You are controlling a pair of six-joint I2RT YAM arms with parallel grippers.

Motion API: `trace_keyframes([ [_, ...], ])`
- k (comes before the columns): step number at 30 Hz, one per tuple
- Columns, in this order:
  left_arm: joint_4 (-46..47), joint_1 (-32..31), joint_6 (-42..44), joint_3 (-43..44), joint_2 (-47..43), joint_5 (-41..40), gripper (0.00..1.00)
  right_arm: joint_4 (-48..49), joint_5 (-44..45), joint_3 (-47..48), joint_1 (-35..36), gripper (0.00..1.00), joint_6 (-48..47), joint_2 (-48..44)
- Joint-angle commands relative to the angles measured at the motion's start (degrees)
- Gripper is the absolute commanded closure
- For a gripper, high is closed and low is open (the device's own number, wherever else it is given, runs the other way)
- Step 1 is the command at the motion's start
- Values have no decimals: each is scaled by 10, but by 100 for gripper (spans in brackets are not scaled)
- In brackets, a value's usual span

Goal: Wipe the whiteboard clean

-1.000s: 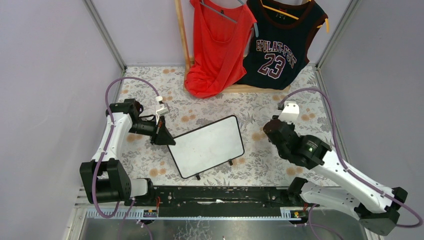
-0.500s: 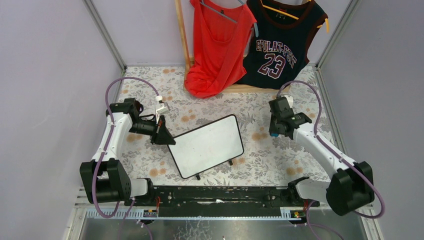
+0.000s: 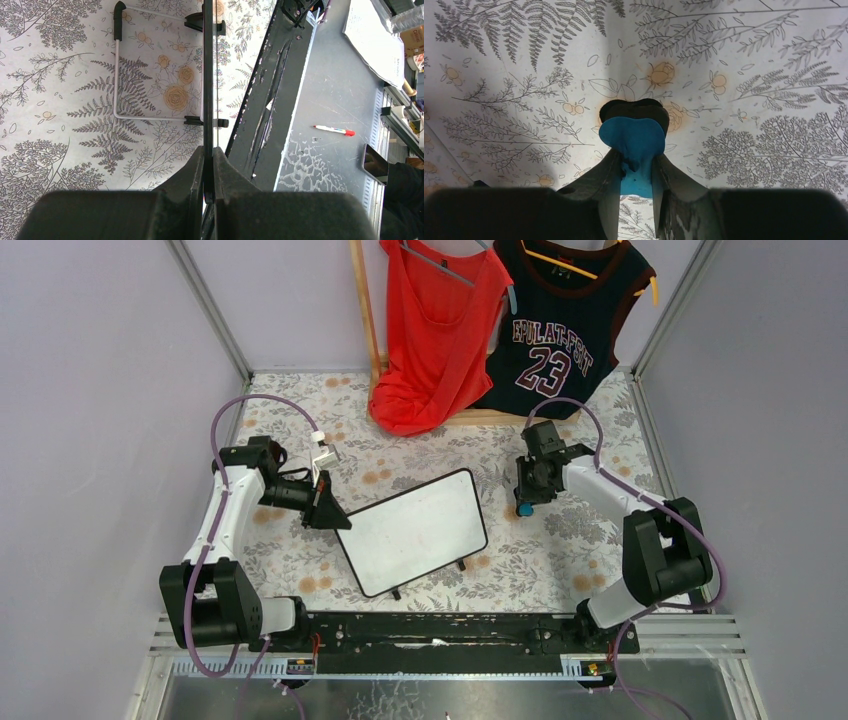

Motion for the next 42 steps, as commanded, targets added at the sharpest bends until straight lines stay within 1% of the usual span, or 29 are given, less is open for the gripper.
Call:
trace_keyframes([
  [1,16,-4,-7,-5,-10,-4,100,7,-33,33,-4,97,-21,14],
  [3,17,-4,-8,-5,-9,-4,100,8,-42,33,-4,94,-23,22],
  [8,17,-4,-8,-5,-10,-4,100,17,-50,21,-4,92,-22,40],
  [13,16,-5,-8,-5,-10,-4,100,26,-59,11,-4,82,-20,54],
  [17,19,-4,-12,-5,-11,-4,100,32,-63,3,-4,61,-19,45],
  [21,20,-4,-13,-6,-10,-5,100,24,-57,6,-4,45,-19,41],
  [22,20,-4,-13,-6,-10,-4,100,23,-60,5,-4,43,-19,39],
  [26,20,-5,-13,-6,-10,-5,100,25,-68,0,-4,41,-16,29],
  [34,23,-4,-16,-5,-9,-5,99,20,-62,-4,-4,40,-14,2],
  [36,26,-4,-23,-6,-8,-3,90,11,-58,3,-4,40,-16,-4],
  [39,27,-4,-25,-6,-7,-2,86,0,-56,11,-4,40,-21,-7],
  [42,26,-4,-22,-6,-6,5,77,0,-54,10,-4,40,-23,-6],
])
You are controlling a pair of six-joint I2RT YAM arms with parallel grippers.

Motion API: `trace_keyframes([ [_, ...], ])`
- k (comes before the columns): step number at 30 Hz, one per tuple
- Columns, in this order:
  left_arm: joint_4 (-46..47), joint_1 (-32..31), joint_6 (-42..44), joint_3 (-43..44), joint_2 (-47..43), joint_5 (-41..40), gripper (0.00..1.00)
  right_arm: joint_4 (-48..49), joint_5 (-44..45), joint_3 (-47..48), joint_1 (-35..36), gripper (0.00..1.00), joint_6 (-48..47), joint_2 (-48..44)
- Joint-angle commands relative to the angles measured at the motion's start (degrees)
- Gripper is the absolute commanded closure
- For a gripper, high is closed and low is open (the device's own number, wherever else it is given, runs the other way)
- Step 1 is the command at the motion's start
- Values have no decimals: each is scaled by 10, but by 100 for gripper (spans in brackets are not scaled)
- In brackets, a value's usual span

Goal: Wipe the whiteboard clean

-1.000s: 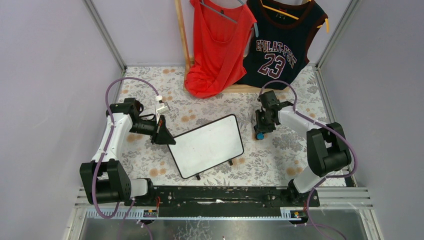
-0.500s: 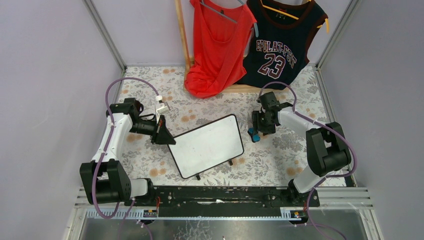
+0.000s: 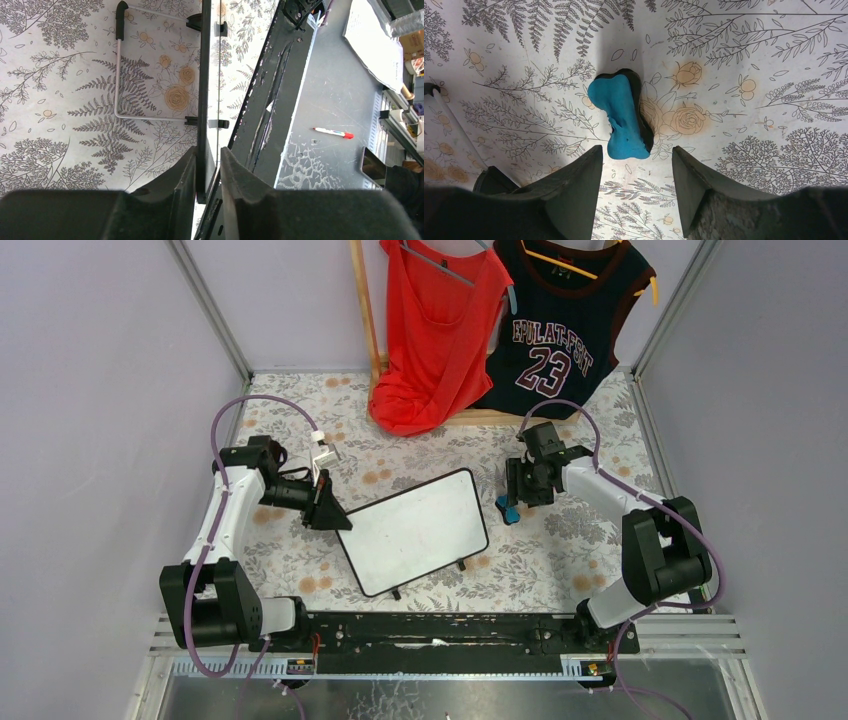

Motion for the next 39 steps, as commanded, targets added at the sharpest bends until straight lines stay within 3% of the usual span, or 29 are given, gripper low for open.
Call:
trace_keyframes([
  [1,7,-4,3,-1,-3,8,76,-16,2,15,-2,40,-6,-12],
  [13,-41,1,23,65,32,25,58,-12,1,4,-2,40,-7,-17],
  [18,16,14,-69,108,37,28,58,-13,2,6,-2,40,-9,-23],
  [22,192,27,-280,116,10,-25,57,-7,9,1,-2,40,-8,-38],
  [27,453,29,-517,84,-50,-247,52,-6,18,0,-2,40,-7,-51],
  [30,541,28,-578,52,-69,-370,45,-1,23,-6,-2,40,-3,-59],
  [33,648,29,-617,-11,-96,-478,32,8,28,-14,-2,40,2,-73],
  [39,886,28,-654,-213,-175,-621,32,19,60,-26,-2,41,9,-105],
])
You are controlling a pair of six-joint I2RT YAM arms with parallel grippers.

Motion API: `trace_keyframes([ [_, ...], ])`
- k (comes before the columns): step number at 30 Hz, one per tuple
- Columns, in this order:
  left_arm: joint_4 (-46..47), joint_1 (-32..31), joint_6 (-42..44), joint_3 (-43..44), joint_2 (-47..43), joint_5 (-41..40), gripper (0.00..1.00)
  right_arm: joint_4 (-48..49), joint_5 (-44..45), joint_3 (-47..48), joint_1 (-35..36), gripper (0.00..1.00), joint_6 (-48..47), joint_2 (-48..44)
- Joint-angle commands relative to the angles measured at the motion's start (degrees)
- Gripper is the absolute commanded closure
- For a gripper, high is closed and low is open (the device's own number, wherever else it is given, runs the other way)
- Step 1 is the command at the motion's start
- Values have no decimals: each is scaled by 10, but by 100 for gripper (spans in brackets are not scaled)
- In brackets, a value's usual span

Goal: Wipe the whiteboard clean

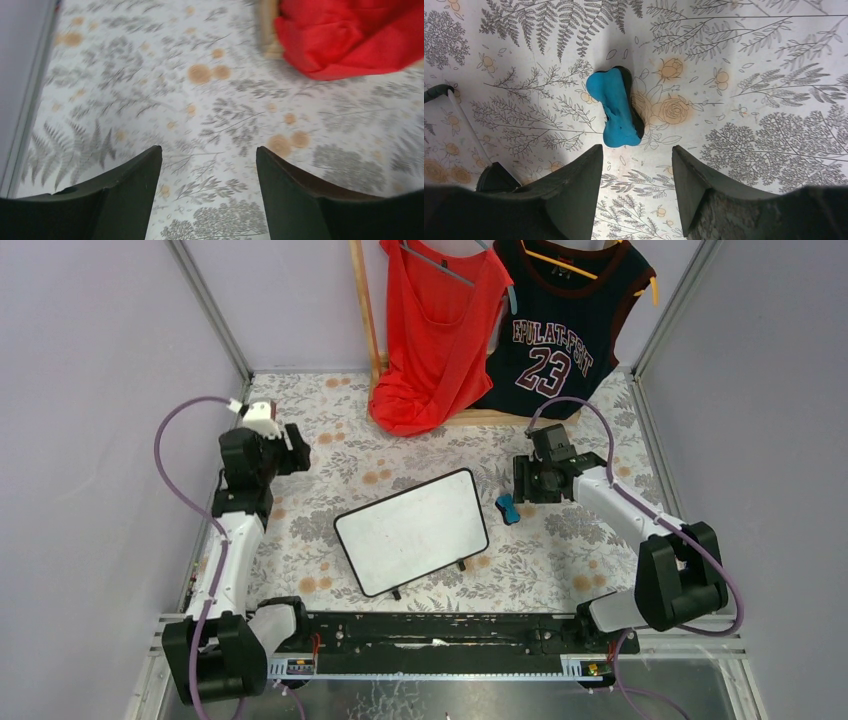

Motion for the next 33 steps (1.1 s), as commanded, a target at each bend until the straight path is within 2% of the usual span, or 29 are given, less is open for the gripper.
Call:
trace_keyframes([
  [1,252,4,-63,-124,-49,-149,32,21,41,-8,-2,41,11,-41],
  [8,383,3,-89,-226,-39,-180,33,96,110,-68,-2,41,25,-89],
  [13,457,2,-83,-260,4,-159,36,124,133,-96,-2,41,41,-108],
  [22,602,-56,-84,-306,115,-193,38,145,164,-128,-2,41,55,-143],
  [29,782,-91,-64,-349,248,-231,41,157,186,-147,-2,41,53,-163],
  [33,789,-103,-51,-353,255,-232,41,175,191,-159,-2,41,44,-171],
])
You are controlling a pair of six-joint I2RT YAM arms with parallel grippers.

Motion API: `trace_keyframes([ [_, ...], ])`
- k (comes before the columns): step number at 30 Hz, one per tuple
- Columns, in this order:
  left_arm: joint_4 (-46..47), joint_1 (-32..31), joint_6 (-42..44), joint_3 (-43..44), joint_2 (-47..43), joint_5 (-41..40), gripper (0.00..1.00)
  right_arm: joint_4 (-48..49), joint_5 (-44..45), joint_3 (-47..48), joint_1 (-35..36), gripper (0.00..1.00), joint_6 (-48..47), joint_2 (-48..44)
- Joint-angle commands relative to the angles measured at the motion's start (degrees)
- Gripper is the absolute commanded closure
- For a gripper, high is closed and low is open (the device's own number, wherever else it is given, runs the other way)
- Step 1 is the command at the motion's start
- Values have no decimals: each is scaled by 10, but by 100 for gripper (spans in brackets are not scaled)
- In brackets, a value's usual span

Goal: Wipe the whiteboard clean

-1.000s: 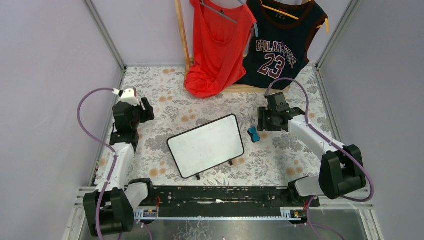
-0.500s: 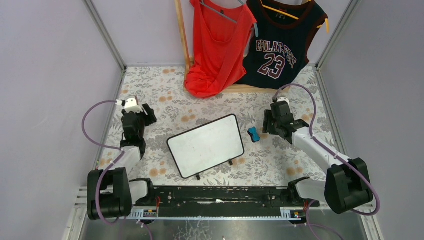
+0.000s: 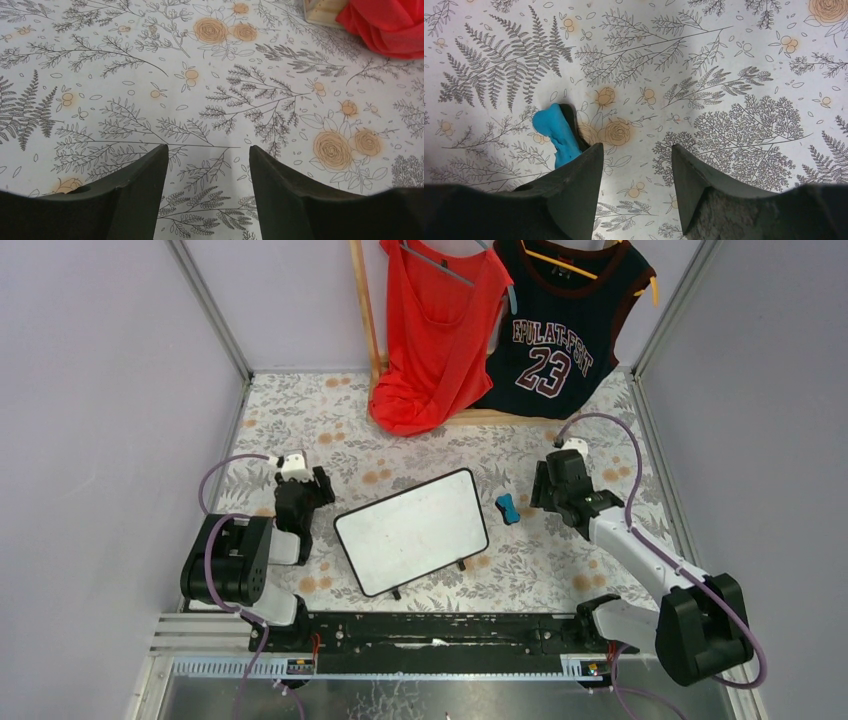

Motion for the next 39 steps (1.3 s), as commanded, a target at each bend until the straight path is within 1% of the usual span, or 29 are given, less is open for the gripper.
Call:
trace_keyframes([
  [1,111,-10,22,-4,4,-23,39,48,30,-16,-2,41,-13,-20],
  [2,120,-10,23,-5,7,-23,36,65,33,-24,-2,41,-24,-24],
  [3,114,-10,23,-5,5,-24,30,85,40,-37,-2,41,-37,-30],
  [4,113,-10,23,-5,5,-24,14,108,46,-51,-2,41,-57,-38],
  [5,117,-10,22,-5,6,-23,3,151,51,-68,-2,40,-76,-49],
  [6,117,-10,23,-5,6,-24,0,191,60,-98,-2,40,-95,-61],
  [10,117,-10,23,-5,6,-22,0,339,102,-179,-2,39,-160,-100],
  [12,117,-10,22,-5,5,-23,0,380,118,-194,-2,38,-175,-99],
  [15,117,-10,23,-5,5,-22,0,420,161,-194,-4,38,-195,-64],
  [18,117,-10,22,-5,5,-22,0,475,169,-196,-10,37,-219,-11],
  [20,117,-10,23,-6,5,-22,0,528,170,-202,-19,37,-232,24],
  [25,118,-10,23,-6,5,-22,0,649,146,-213,-63,37,-230,95],
  [28,117,-10,22,-6,5,-22,0,685,125,-205,-94,37,-231,135],
  [32,117,-10,23,-6,6,-22,0,762,68,-215,-123,37,-231,188],
  [33,118,-10,23,-5,6,-23,0,732,65,-210,-128,38,-223,181],
  [34,117,-10,22,-5,5,-22,0,724,62,-210,-133,37,-215,176],
  [36,117,-10,23,-5,7,-23,0,783,43,-239,-152,37,-199,179],
  [37,117,-10,23,-5,6,-22,0,794,25,-257,-157,37,-197,179],
  [38,117,-10,22,-5,5,-22,0,880,25,-276,-159,35,-201,207],
  [39,117,-10,23,-5,6,-22,0,908,29,-282,-159,34,-203,218],
])
